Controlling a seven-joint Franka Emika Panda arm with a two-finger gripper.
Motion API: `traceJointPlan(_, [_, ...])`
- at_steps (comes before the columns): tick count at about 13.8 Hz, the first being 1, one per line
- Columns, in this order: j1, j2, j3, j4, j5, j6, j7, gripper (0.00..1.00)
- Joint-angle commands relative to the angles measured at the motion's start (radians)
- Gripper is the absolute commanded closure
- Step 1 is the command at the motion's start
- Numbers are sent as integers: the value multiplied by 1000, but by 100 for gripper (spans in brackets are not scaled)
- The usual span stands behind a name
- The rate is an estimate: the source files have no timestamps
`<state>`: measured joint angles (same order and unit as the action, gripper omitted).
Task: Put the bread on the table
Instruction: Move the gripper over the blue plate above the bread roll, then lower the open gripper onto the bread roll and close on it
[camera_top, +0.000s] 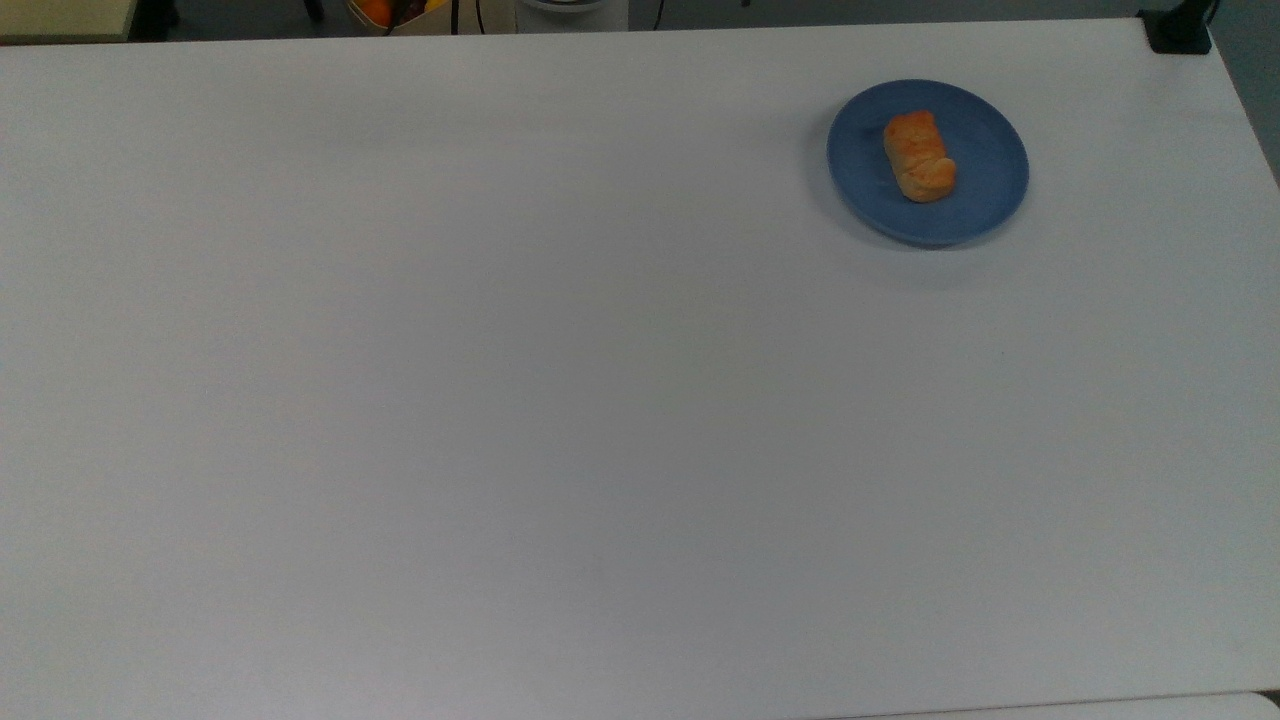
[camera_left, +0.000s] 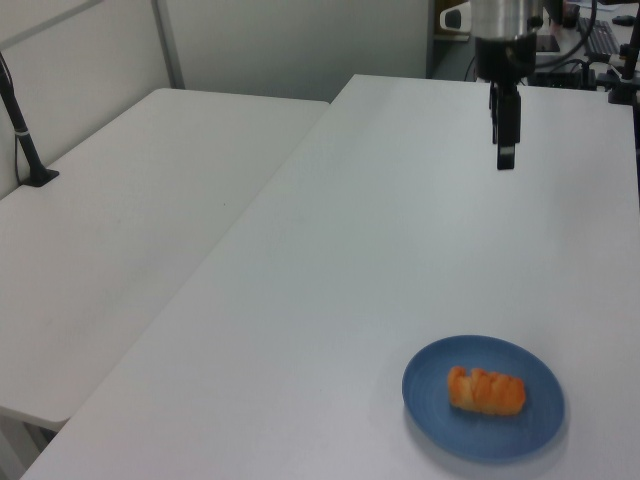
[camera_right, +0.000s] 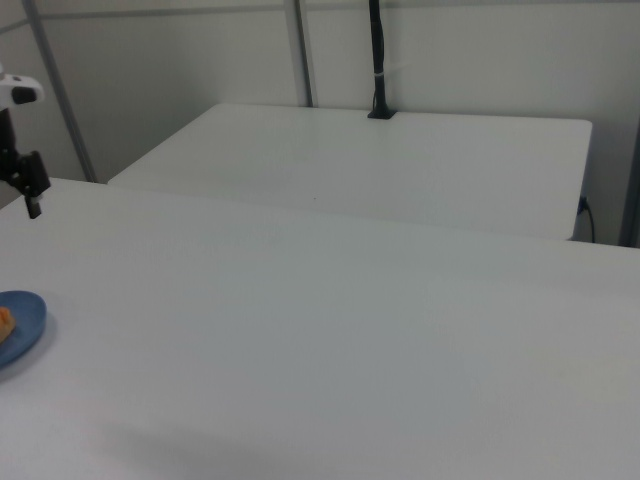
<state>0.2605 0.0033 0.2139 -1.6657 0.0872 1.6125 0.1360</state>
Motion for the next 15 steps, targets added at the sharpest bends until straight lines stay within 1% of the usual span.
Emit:
traceJointPlan(1, [34,76,56,-16,-6,119,72,0])
traceJointPlan(2, [46,83,56,-32,-12,151,85,0])
traceJointPlan(4, [89,83,56,-121,-21,280,138,0])
traceJointPlan(5, [103,83,56,-152,-38,326,175,0])
traceJointPlan(6, [109,84,58,-178,-59,358,207,0])
traceJointPlan(7, [112,87,59,-196,-66,386,229,0])
traceJointPlan(9, [134,119,70,-212,-72,438,250,0])
traceJointPlan(10, [153,139,71,-212,-87,472,270,0])
traceJointPlan(11, [169,155,71,-213,-96,484,295,0])
traceJointPlan(13, [193,193,71,-218,-144,494,355,0])
traceJointPlan(15, [203,222,73,-220,-161,510,382,0])
